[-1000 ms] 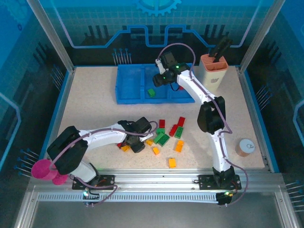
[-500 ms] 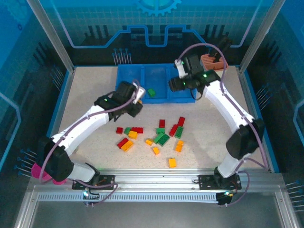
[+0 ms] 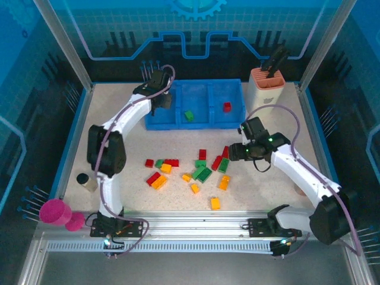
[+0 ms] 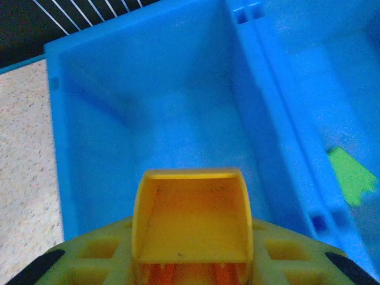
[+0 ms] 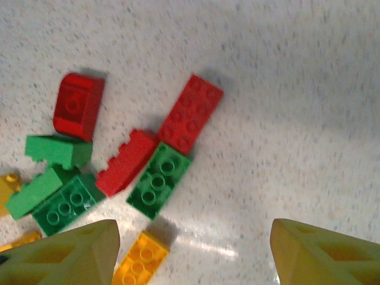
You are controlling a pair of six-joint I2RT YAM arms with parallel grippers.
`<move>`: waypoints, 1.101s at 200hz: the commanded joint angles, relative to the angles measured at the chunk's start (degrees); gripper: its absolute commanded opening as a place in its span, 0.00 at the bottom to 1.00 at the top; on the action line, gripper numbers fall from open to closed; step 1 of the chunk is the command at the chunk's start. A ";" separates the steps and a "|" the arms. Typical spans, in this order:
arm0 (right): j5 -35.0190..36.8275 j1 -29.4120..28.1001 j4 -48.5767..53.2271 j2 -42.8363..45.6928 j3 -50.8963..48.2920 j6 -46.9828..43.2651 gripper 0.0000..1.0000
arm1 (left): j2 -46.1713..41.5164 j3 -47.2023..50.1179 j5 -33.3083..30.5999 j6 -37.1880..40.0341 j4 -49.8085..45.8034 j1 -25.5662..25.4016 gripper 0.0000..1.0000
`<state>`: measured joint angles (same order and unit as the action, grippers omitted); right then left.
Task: Sort the legos into containers by color
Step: Place the lego in the container.
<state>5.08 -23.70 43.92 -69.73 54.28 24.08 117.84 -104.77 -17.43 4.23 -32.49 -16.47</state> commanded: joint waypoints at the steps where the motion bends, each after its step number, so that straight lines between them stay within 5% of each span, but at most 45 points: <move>1: 0.94 1.21 -3.44 3.03 -3.54 6.09 0.70 | 5.91 -6.55 -1.23 -1.53 -0.78 1.43 0.28; 38: -0.69 2.60 -8.41 2.86 -8.51 8.60 0.71 | 17.16 -18.89 -1.95 -2.45 -4.66 2.40 0.28; 73: -2.49 3.31 -13.42 -0.47 -9.62 11.29 0.80 | 19.98 -19.16 -0.98 -3.20 -3.64 2.79 0.28; 130: -6.98 3.51 -24.92 -9.95 -8.67 14.15 0.80 | 23.58 -21.98 -0.07 -4.21 -3.46 3.46 0.31; 220: -6.09 2.48 -24.87 -23.31 -0.42 13.02 0.77 | 21.87 -20.53 1.51 -4.14 -3.92 3.46 0.61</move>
<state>-0.93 -20.91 19.46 -90.72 50.37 37.50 141.51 -125.84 -17.50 0.43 -35.75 -13.45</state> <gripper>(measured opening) 0.776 0.600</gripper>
